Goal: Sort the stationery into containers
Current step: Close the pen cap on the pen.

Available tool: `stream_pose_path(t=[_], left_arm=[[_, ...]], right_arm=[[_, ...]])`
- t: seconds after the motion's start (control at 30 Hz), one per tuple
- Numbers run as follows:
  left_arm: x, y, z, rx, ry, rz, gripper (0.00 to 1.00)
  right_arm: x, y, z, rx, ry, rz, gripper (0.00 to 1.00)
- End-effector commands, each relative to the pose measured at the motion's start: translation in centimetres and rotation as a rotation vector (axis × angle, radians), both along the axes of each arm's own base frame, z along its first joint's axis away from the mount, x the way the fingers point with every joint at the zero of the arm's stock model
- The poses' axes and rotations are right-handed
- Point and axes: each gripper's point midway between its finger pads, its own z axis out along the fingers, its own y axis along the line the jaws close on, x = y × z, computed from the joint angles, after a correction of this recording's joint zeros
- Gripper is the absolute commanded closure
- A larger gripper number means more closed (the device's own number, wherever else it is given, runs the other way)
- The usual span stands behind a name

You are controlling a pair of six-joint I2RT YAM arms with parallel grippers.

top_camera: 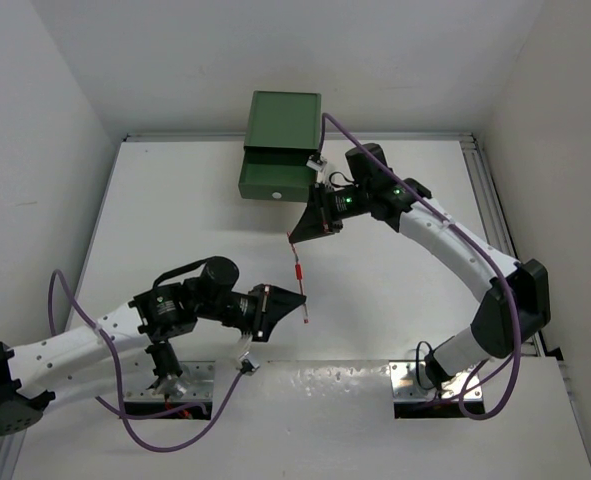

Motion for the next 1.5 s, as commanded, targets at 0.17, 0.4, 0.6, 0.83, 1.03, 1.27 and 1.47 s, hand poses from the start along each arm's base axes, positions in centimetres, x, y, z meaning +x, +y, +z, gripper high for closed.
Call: stream_pose_path(t=[0.17,0.4,0.6,0.83,1.03,1.27,1.47], left_arm=[[-0.2,-0.7,2.8,-0.052,-0.024,-0.024,1.0],[-0.2,-0.7,2.6,-0.045,0.005,-0.013,1.0],[-0.2,-0.6,2.6,-0.041,0.023,-0.006,1.0],[0.0,-0.6,2.3,-0.036,0.035,0.006,1.0],[0.2,-0.6,2.2,-0.036,0.044,0.014,1.0],[0.2,-0.6,2.1,-0.033,0.043,0.017,1.0],[0.4,-0.6,2.1,-0.034,0.049,0.028,1.0]], right_arm=[[-0.6,0.1,2.1,0.051,-0.066,0.022,1.0],[-0.8,0.0,2.3,0.056,-0.069,0.022,1.0],[-0.7,-0.1,2.4,0.06,-0.071,0.013,1.0],[-0.7,0.0,2.7,0.067,-0.077,0.016,1.0],[-0.7,0.0,2.8,0.073,-0.077,0.018,1.0],[-0.9,0.0,3.1,0.084,-0.074,0.024,1.0],[-1.2,-0.1,3.0,0.083,-0.073,0.031,1.0]])
